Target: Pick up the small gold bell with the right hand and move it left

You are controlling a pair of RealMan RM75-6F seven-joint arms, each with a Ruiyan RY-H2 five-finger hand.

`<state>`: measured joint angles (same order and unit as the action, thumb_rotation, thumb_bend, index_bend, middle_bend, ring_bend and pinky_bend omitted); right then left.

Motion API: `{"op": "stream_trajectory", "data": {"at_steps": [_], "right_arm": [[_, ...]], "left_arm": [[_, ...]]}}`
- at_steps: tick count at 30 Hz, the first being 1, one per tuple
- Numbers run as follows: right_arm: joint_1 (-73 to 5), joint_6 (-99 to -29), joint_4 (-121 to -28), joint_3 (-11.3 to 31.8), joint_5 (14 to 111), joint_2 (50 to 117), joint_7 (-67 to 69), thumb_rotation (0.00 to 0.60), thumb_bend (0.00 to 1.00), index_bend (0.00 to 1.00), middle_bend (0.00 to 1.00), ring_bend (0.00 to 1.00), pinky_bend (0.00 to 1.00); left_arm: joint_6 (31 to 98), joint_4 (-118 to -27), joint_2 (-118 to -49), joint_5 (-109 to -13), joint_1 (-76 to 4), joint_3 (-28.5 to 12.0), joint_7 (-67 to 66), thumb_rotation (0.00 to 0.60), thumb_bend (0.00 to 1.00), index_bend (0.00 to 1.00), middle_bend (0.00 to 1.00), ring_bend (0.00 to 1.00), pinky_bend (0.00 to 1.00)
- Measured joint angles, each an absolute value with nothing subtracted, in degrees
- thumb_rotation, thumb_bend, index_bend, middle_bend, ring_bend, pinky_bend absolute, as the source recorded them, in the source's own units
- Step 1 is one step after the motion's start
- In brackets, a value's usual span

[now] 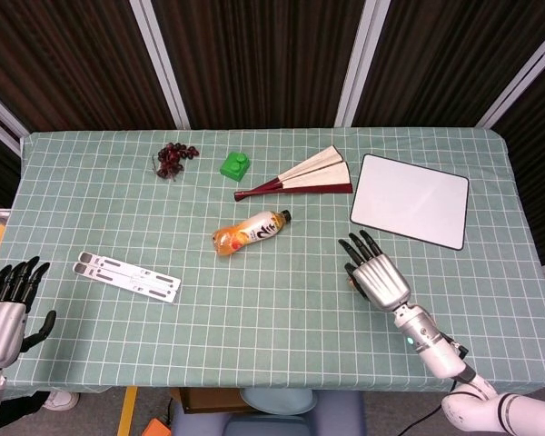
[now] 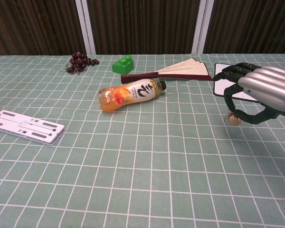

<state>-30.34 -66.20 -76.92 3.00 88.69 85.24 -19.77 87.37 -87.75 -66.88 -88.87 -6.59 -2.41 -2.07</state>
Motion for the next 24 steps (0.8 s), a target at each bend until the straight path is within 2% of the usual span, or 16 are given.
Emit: {"op": "stream_trajectory", "data": {"at_steps": [18,21,24], "right_arm": [[-30.90,-64.27,-66.71,1.56,88.35,92.26,-17.43,0.600,0.55,0.81,0.21,0.00,0.00],[-30.65,-64.02,-65.68,0.99,88.39,92.89,-17.04,0.600,0.55,0.76,0.21,0.00,0.00],[-30.50,-64.12,-65.67,0.67,88.68,92.83,-17.01,0.600,0.55,0.58,0.20,0.00,0.00]], "left_arm": [[87.05,-87.72,-66.77,-88.54,-6.65,-2.51,-1.83,0.600,0.42,0.03,0.00,0.00,0.05],[86.76,-87.69,-66.76,-88.46,-6.79,-2.53,-1.71,0.600,0.42,0.03,0.00,0.00,0.05],[86.66,-87.65,-66.76,-88.59,-6.87,-2.48,-1.66,0.600,0.42,0.03,0.00,0.00,0.05]]}}
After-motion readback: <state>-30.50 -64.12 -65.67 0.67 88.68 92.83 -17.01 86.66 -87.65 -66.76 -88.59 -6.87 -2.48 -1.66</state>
